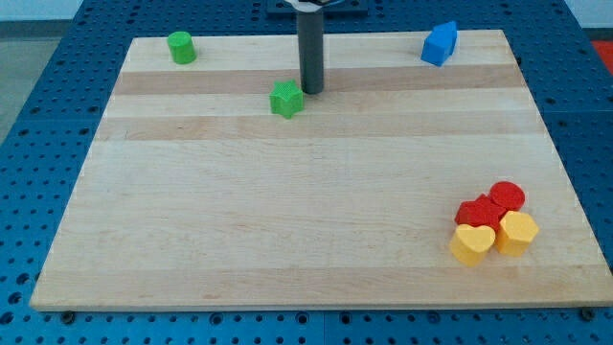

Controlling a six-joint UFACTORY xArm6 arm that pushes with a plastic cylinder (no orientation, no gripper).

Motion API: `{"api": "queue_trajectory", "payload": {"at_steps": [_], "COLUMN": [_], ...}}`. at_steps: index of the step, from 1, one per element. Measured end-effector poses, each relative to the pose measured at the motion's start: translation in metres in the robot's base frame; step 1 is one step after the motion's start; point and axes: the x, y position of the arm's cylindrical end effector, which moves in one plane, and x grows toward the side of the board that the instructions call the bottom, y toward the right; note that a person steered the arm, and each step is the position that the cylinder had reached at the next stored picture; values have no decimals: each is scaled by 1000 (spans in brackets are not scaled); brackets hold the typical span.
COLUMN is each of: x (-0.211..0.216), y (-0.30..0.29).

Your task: Slide the green star towards the green circle

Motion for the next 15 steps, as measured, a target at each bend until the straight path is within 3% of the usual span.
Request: {"api": "queue_trajectory", "payload": {"at_steps": [1, 8, 15], "x": [23, 52, -56], "y": [4, -145, -145]}}
